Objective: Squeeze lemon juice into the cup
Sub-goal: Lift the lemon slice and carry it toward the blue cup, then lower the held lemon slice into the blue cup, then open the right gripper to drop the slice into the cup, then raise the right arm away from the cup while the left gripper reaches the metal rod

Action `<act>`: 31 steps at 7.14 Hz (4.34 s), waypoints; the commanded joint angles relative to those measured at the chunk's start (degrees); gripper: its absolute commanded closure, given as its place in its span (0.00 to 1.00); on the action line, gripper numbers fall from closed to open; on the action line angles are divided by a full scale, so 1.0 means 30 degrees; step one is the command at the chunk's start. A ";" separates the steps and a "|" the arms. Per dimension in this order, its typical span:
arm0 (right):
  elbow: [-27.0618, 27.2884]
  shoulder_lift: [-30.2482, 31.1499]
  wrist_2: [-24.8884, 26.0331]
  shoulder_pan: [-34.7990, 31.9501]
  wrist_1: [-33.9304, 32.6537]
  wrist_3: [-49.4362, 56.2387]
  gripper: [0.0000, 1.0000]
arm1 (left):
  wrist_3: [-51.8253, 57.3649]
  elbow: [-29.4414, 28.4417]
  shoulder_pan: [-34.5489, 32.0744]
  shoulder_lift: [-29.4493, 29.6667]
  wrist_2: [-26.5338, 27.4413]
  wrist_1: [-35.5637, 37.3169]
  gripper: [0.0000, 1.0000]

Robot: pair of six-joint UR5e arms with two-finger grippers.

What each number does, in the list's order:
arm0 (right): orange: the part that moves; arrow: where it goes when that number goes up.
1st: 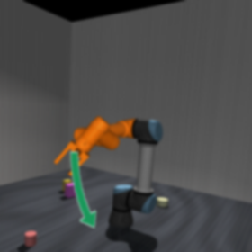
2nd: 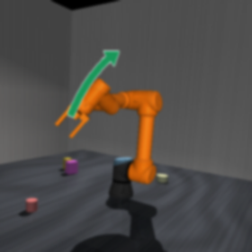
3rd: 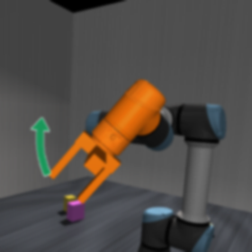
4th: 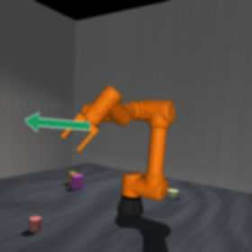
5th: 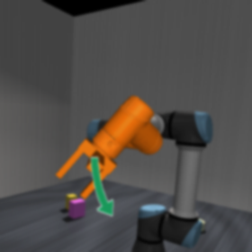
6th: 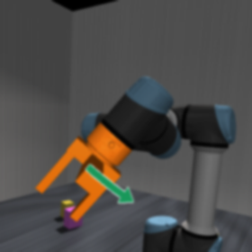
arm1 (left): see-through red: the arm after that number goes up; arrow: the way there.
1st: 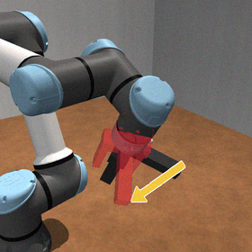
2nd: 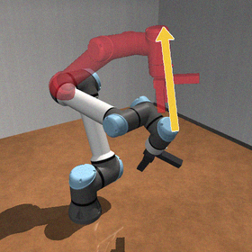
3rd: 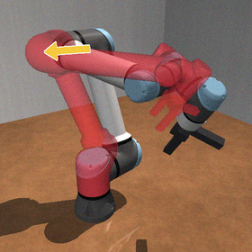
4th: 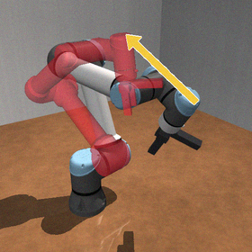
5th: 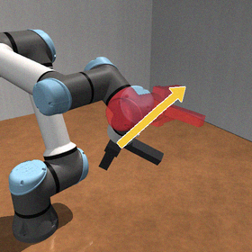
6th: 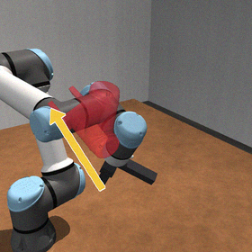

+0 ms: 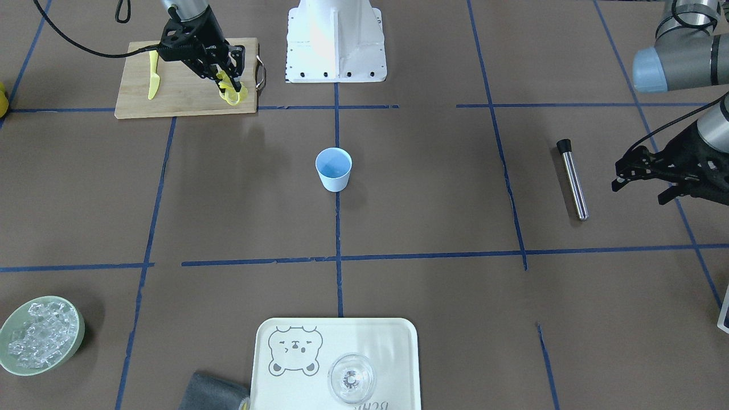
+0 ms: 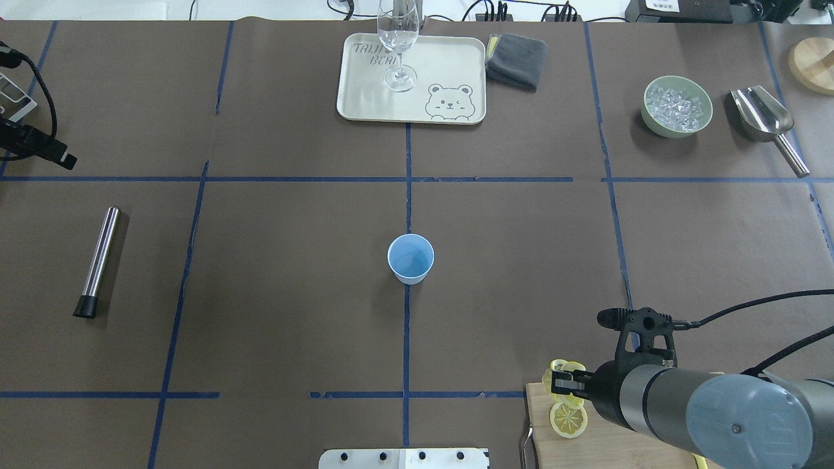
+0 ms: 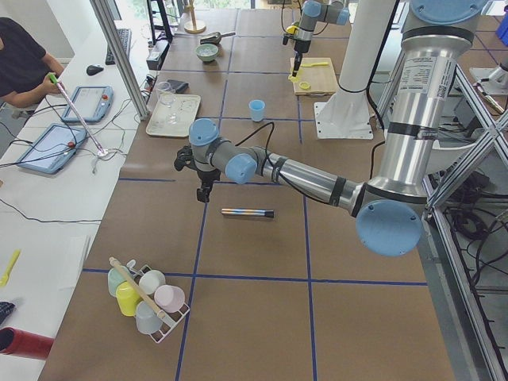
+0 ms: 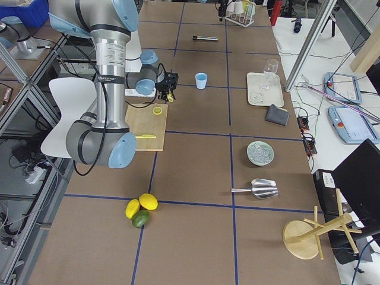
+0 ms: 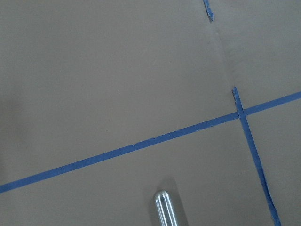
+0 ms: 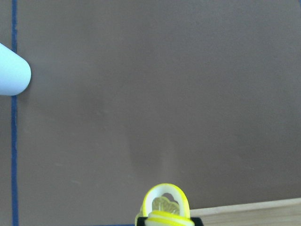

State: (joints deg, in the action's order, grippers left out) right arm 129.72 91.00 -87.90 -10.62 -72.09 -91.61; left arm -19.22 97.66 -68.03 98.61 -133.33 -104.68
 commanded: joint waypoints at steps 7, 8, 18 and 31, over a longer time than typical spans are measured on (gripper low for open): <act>-0.5637 -1.1983 -0.0759 -0.4077 -0.6616 0.2146 0.65 | -0.0010 -0.0592 0.0000 -0.0029 -0.0029 -0.0527 0.00; -0.6869 -1.3008 -0.0788 -0.4281 -0.6586 0.2236 0.65 | -0.0010 -0.0592 0.0000 -0.0058 -0.0030 -0.0527 0.00; -1.0280 -1.4893 -0.1550 -0.4342 -0.6440 0.2910 0.40 | -0.0039 -0.0504 0.0000 -0.0059 -0.0030 -0.0527 0.00; -0.7262 -1.0184 -1.0060 -1.3875 -0.7378 1.2562 0.00 | -0.4075 -0.2109 0.2601 -0.0057 0.0176 -0.0293 0.00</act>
State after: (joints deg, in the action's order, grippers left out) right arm 107.05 57.68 -112.27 -45.41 -94.37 -60.17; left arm -28.87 93.37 -62.21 98.79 -132.77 -105.64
